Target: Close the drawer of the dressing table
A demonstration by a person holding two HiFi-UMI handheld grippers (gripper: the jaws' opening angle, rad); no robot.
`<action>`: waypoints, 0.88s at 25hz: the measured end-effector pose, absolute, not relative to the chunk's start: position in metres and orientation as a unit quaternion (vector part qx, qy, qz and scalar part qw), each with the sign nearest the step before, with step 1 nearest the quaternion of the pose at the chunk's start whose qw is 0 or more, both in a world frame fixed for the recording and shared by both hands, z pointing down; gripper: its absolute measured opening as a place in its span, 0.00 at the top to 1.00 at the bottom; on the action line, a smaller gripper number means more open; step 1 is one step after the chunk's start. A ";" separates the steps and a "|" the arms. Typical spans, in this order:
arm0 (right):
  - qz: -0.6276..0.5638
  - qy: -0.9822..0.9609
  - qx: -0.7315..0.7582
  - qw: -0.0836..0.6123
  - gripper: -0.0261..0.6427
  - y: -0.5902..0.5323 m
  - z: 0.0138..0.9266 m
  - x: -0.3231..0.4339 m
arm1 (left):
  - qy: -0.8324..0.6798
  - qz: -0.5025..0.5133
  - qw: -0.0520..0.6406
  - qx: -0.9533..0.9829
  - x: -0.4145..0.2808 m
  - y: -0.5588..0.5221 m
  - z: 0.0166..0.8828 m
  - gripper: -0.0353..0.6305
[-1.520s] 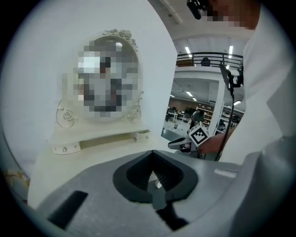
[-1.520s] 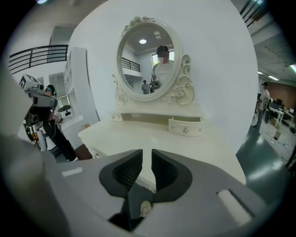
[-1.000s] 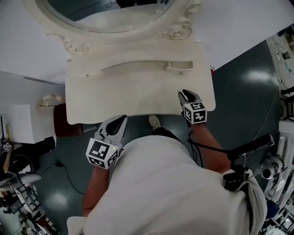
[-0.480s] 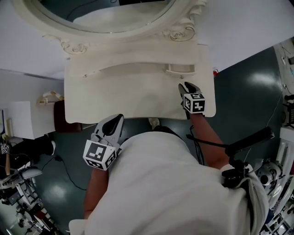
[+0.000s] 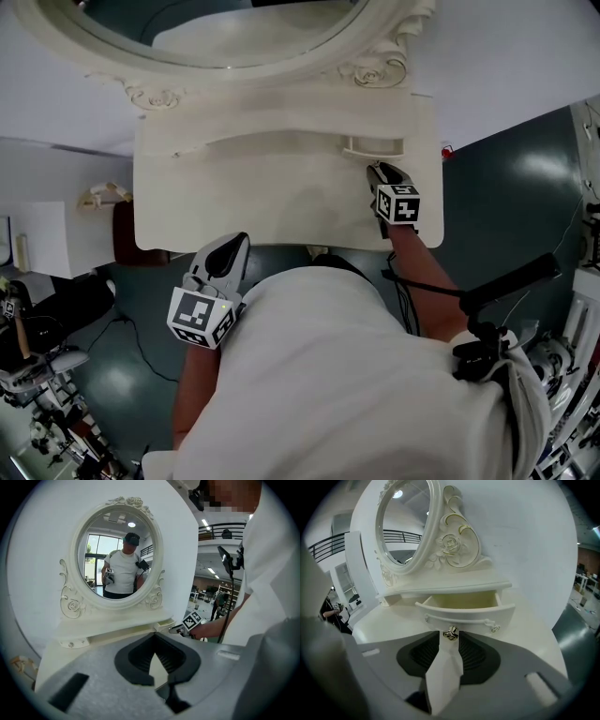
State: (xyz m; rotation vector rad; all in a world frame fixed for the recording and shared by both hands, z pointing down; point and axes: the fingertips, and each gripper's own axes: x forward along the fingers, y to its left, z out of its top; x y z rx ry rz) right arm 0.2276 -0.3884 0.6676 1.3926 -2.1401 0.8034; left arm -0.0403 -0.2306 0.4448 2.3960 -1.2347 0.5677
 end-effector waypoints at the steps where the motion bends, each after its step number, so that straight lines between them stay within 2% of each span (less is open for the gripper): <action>1: 0.293 -0.777 0.507 0.231 0.77 -0.389 0.668 0.228 | -0.441 0.203 0.193 0.853 -0.041 -0.232 0.445 0.94; 5: 0.292 -0.776 0.509 0.232 0.81 -0.392 0.670 0.227 | -0.442 0.205 0.195 0.851 -0.042 -0.237 0.447 0.94; 22: 0.288 -0.775 0.511 0.233 0.82 -0.412 0.669 0.230 | -0.445 0.202 0.195 0.851 -0.042 -0.252 0.447 0.94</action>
